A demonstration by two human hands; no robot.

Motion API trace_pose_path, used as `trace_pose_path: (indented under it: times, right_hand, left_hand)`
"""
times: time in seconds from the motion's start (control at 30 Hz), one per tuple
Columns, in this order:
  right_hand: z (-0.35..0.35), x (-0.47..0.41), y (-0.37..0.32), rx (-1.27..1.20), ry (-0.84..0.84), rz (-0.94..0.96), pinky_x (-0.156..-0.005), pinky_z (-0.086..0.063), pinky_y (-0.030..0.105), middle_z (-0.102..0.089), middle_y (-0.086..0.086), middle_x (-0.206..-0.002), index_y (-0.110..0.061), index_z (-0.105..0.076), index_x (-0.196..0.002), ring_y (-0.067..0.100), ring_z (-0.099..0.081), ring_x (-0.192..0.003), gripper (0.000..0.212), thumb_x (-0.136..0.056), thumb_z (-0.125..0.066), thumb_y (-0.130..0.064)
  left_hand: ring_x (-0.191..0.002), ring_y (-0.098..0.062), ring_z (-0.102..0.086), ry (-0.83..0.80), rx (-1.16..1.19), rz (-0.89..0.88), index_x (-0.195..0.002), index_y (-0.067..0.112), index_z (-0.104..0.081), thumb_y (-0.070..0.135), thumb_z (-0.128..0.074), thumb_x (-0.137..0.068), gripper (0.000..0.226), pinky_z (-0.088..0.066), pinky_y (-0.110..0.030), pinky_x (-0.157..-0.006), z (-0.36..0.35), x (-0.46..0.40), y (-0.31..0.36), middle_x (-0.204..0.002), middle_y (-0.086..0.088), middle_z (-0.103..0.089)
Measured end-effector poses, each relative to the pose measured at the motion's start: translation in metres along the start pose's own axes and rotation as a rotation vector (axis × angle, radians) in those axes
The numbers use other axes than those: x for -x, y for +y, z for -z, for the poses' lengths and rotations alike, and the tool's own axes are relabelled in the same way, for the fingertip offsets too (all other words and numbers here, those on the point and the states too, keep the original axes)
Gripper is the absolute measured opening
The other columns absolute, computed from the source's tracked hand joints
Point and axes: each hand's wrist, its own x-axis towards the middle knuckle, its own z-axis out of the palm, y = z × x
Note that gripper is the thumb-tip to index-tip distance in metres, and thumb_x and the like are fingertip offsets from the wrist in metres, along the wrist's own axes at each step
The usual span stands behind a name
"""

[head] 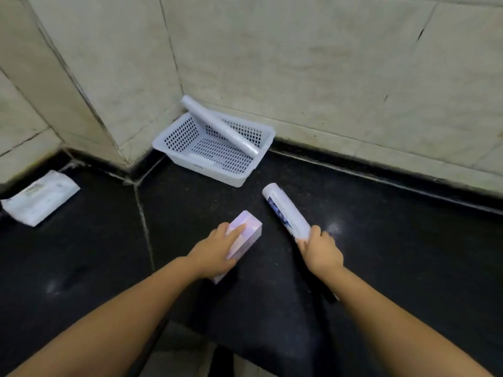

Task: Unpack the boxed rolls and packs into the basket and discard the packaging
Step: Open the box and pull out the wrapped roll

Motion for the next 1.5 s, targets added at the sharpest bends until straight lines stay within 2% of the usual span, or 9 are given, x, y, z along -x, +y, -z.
trace_pose_path:
  times: [0.17,0.3,0.5,0.6,0.7,0.83,1.0,1.17,1.5]
  right_hand:
    - [-0.007,0.003,-0.011,0.064,0.039,-0.115,-0.094,-0.04,0.046,-0.051,0.012,-0.125,-0.011,-0.039,-0.124,0.032,-0.049,-0.114,0.045,-0.093,-0.042,-0.043]
    - [0.0,0.002,-0.012,0.042,-0.023,-0.188,-0.096,-0.038,0.047,-0.05,0.012,-0.13,-0.015,-0.036,-0.13,0.032,-0.048,-0.117,0.052,-0.09,-0.045,-0.047]
    - [0.045,0.014,-0.034,-0.239,0.094,-0.036,-0.114,-0.026,0.044,-0.032,0.009,-0.151,-0.019,-0.018,-0.148,0.026,-0.034,-0.137,0.07,-0.091,-0.046,-0.049]
    - [0.079,0.036,-0.058,-0.658,-0.08,0.124,-0.103,-0.037,0.029,-0.043,0.0,-0.142,-0.029,-0.018,-0.148,0.011,-0.05,-0.12,0.07,-0.088,-0.048,-0.053]
    - [0.093,0.057,-0.076,-0.691,-0.121,0.209,-0.096,-0.046,0.028,-0.052,-0.013,-0.127,-0.03,-0.022,-0.146,0.003,-0.057,-0.1,0.073,-0.085,-0.056,-0.049]
    - [0.11,0.072,-0.072,-0.676,0.039,0.322,-0.092,-0.046,0.019,-0.054,-0.021,-0.119,-0.037,-0.04,-0.13,-0.01,-0.051,-0.107,0.056,-0.082,-0.067,-0.031]
    - [0.125,0.084,-0.056,-0.706,-0.099,0.476,-0.096,-0.05,0.023,-0.05,-0.024,-0.127,-0.041,-0.039,-0.131,-0.004,-0.045,-0.123,0.057,-0.083,-0.069,-0.032]
    - [0.14,0.086,-0.049,-0.964,-0.19,0.365,-0.103,-0.046,0.032,-0.047,-0.02,-0.138,-0.043,-0.037,-0.135,-0.005,-0.05,-0.122,0.058,-0.083,-0.061,-0.042]
    - [0.135,0.089,-0.063,-0.787,-0.098,0.278,-0.071,-0.06,0.024,-0.061,-0.011,-0.113,-0.034,-0.049,-0.125,0.001,-0.068,-0.087,0.038,-0.088,-0.051,-0.028]
  left_hand:
    - [-0.122,-0.026,-0.044,0.0,0.077,0.012,-0.145,0.028,0.007,0.053,-0.057,-0.076,0.098,-0.048,-0.04,-0.085,0.0,-0.016,-0.009,-0.138,-0.004,-0.031]
    - [-0.112,-0.026,-0.052,-0.012,0.21,0.11,-0.134,0.014,-0.027,0.048,-0.062,-0.076,0.075,-0.048,-0.042,-0.088,0.012,-0.027,0.003,-0.131,-0.008,-0.046]
    - [-0.105,-0.019,-0.051,0.167,0.364,-0.173,-0.127,0.023,-0.035,0.034,-0.065,-0.075,0.061,-0.049,-0.038,-0.082,0.047,-0.01,0.013,-0.12,0.003,-0.05]
    - [-0.105,-0.017,-0.052,0.34,0.298,-0.323,-0.129,0.022,-0.038,0.033,-0.067,-0.073,0.065,-0.047,-0.033,-0.085,0.063,0.001,0.019,-0.118,0.004,-0.053]
    - [-0.112,-0.016,-0.053,0.44,0.23,-0.445,-0.131,0.016,-0.04,0.033,-0.07,-0.072,0.068,-0.046,-0.031,-0.091,0.075,0.007,0.026,-0.125,0.003,-0.053]
    - [-0.12,-0.004,-0.045,0.282,0.38,-0.518,-0.137,0.028,-0.032,0.05,-0.071,-0.069,0.081,-0.043,-0.027,-0.099,0.095,0.013,0.041,-0.135,0.011,-0.044]
    - [-0.112,0.007,-0.05,0.103,0.641,-0.505,-0.124,0.046,-0.043,0.057,-0.071,-0.067,0.064,-0.042,-0.021,-0.096,0.121,0.013,0.068,-0.124,0.017,-0.056]
    - [-0.103,-0.002,-0.051,0.279,0.391,-0.563,-0.12,0.035,-0.046,0.055,-0.068,-0.069,0.059,-0.045,-0.028,-0.09,0.13,0.018,0.08,-0.111,0.018,-0.054]
    - [-0.104,-0.02,-0.057,0.532,-0.183,-0.733,-0.124,0.019,-0.051,0.048,-0.051,-0.079,0.053,-0.046,-0.035,-0.089,0.135,0.022,0.085,-0.113,0.001,-0.061]
